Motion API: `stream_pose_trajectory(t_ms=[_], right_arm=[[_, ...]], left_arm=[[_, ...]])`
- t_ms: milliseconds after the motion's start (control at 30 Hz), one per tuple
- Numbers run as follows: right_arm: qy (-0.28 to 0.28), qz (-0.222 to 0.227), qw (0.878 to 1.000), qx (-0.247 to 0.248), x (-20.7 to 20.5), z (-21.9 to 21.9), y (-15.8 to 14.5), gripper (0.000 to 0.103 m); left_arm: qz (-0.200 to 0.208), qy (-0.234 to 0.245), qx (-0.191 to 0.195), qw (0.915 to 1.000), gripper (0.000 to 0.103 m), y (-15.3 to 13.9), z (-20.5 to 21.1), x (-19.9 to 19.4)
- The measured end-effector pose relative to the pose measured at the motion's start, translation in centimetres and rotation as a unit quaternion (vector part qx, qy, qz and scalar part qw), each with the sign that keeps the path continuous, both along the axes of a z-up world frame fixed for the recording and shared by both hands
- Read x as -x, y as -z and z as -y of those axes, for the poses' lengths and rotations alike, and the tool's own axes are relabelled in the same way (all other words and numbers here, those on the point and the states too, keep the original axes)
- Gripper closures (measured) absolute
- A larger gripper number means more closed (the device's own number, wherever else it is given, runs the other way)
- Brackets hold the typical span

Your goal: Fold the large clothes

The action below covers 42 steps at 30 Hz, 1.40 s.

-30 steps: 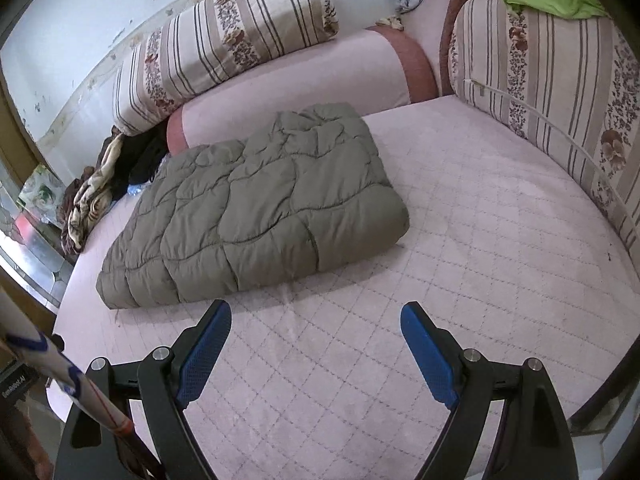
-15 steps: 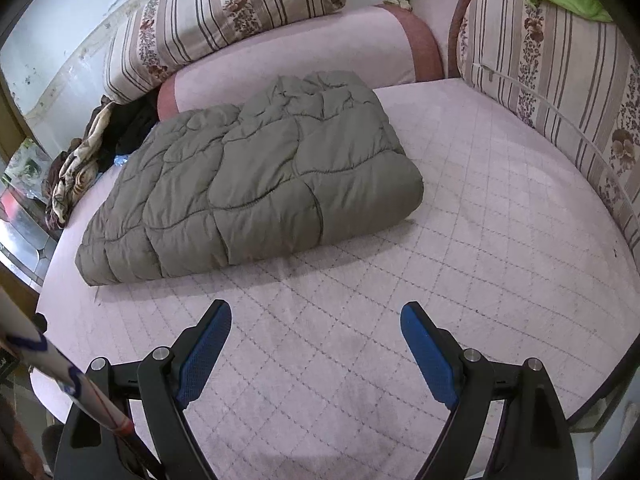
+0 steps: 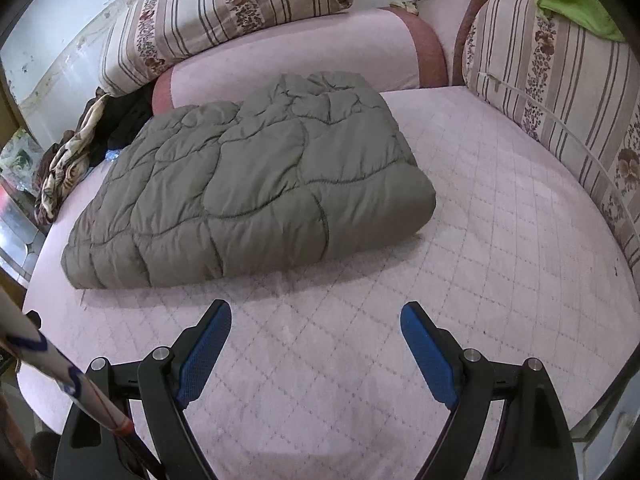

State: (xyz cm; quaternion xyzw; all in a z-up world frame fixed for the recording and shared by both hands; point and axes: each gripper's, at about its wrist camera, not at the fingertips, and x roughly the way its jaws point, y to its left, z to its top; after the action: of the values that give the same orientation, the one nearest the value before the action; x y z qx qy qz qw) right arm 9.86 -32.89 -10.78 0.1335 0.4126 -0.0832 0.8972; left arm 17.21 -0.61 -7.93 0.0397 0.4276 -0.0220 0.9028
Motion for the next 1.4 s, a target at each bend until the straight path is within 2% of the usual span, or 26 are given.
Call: stream_pose_trajectory(t_ms=[133, 267, 367, 433, 567, 700, 800, 933, 1033, 1133, 1200, 1267, 1400], right_arm=[[0.015, 0.024, 0.999, 0.022, -1.7, 0.3, -1.2, 0.013], [0.014, 0.053, 0.997, 0.047, -4.7, 0.0, -3.1, 0.013], [0.015, 0.081, 0.994, 0.069, -8.3, -0.3, -4.3, 0.013], [0.014, 0.085, 0.992, 0.093, -11.5, -0.5, -4.5, 0.013], [0.004, 0.066, 0.991, 0.115, -19.5, -0.2, -3.9, 0.013], [0.012, 0.028, 0.991, 0.128, -25.7, 0.7, -2.3, 0.013], [0.024, -0.01, 0.993, 0.112, -28.9, 2.2, -0.1, 0.013], [0.027, -0.02, 0.999, 0.041, -30.5, 4.8, 2.0, 0.005], [0.029, -0.021, 0.999, 0.002, -30.9, 6.0, 3.0, 0.003], [0.028, -0.019, 0.999, 0.01, -31.0, 5.9, 3.2, 0.002], [0.028, -0.017, 0.999, 0.015, -30.6, 5.8, 3.0, 0.002], [0.038, -0.012, 0.999, 0.031, -29.8, 5.6, 2.0, 0.006], [0.039, 0.041, 0.996, 0.065, -24.0, 4.6, -2.0, 0.008]], left_arm=[[0.011, 0.008, 0.009, 0.9999, 0.03, -0.6, 0.3, -3.1], [0.008, 0.02, 0.007, 0.9997, 0.03, -1.3, 1.4, -8.5], [0.004, 0.026, 0.011, 0.9996, 0.03, -1.7, 2.3, -12.8], [0.003, 0.018, 0.001, 0.9998, 0.03, -1.5, 3.2, -16.1], [-0.006, 0.015, -0.007, 0.9998, 0.03, -0.1, 4.8, -22.1], [-0.043, -0.013, 0.032, 0.9985, 0.029, 2.8, 4.4, -27.8], [-0.042, -0.04, 0.042, 0.9974, 0.015, 4.4, 3.4, -29.9], [-0.041, -0.044, 0.063, 0.9962, 0.008, 5.8, 2.9, -31.1], [-0.026, -0.043, 0.06, 0.9969, 0.007, 6.1, 3.1, -31.3], [-0.018, -0.044, 0.062, 0.9969, 0.007, 6.3, 3.0, -30.9], [-0.026, -0.045, 0.068, 0.9963, 0.007, 6.1, 2.5, -30.4], [-0.031, -0.041, 0.072, 0.9961, 0.01, 4.9, 1.7, -29.1], [0.007, -0.036, 0.065, 0.9972, 0.011, 1.5, 0.1, -23.9]])
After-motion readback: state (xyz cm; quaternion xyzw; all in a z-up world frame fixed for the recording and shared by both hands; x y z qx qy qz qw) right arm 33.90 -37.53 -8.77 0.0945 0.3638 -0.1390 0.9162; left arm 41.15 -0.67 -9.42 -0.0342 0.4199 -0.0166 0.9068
